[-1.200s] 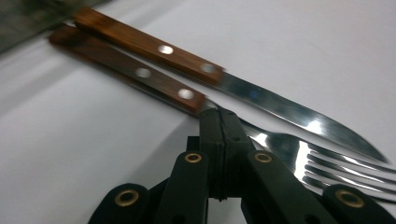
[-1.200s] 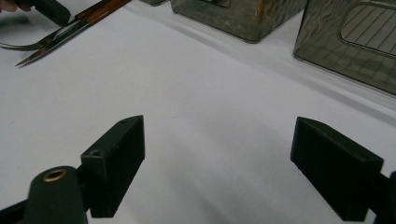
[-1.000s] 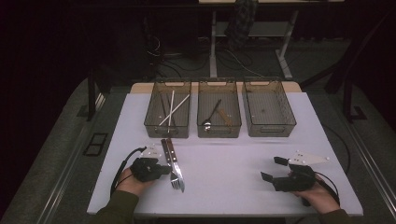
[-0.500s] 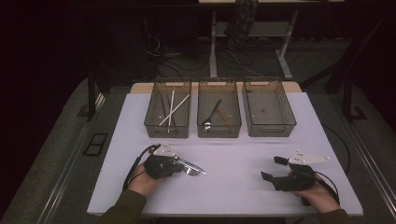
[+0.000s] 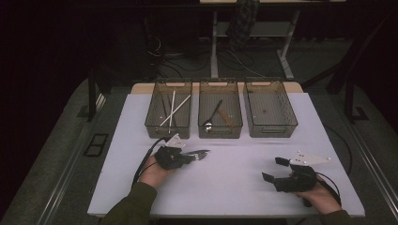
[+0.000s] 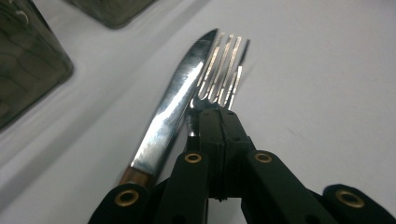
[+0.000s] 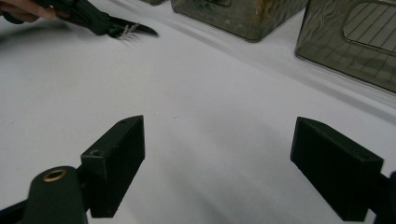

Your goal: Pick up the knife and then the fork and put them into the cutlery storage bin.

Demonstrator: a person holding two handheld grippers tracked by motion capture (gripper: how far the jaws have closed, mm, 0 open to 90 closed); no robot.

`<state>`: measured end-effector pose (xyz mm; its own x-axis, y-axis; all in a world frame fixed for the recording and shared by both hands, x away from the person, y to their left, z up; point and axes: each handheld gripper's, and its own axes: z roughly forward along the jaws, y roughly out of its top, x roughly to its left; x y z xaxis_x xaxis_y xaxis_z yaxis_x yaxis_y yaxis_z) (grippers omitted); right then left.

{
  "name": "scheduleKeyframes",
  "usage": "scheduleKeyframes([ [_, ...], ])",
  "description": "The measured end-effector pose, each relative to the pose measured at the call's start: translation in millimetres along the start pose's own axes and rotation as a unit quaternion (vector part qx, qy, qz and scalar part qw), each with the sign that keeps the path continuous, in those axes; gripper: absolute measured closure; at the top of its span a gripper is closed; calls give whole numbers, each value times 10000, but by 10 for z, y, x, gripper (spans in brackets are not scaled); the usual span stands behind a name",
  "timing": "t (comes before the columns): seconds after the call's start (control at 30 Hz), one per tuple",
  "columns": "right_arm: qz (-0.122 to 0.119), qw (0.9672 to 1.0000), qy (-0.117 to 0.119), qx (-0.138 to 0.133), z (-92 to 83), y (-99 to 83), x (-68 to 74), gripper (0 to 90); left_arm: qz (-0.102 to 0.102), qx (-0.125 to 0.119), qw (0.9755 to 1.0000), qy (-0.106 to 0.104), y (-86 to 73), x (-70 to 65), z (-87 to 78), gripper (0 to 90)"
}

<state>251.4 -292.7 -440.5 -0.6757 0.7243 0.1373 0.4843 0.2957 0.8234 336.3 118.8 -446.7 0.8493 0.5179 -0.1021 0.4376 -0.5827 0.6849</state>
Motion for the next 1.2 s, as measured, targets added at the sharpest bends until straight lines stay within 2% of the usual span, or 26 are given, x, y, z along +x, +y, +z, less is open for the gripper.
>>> scheduleKeyframes([
  [0.27, -26, 10000, 23, 25, 12, -3, 5, 176, -64, -66, 9999, 93, 91, 72, 71, 891],
  [0.4, -36, 10000, 38, 31, 16, -4, 9, 176, -95, -290, 9995, 15, 98, 64, -50, 886],
  [0.47, -35, 10000, 40, 34, 17, -4, 11, 176, -102, -323, 9994, -33, 89, 63, -149, 821],
  [0.6, -64, 10000, 37, 54, 15, -5, 19, 176, 27, -245, 9994, 254, -35, 51, -354, 731],
  [0.77, -93, 9999, 58, 61, 24, -5, 20, 176, 141, -147, 9994, 295, -257, 80, -494, 686],
  [0.97, -93, 9999, 73, 85, 39, -2, 32, 176, 159, -190, 9990, 367, -272, 111, -484, 688],
  [1.1, -113, 9999, 94, 90, 52, -2, 42, 176, 169, -135, 9994, 262, -288, 147, -429, 713],
  [1.2, -122, 9998, 102, 114, 58, -4, 42, 176, 208, -70, 9994, 273, -288, 147, -397, 731],
])
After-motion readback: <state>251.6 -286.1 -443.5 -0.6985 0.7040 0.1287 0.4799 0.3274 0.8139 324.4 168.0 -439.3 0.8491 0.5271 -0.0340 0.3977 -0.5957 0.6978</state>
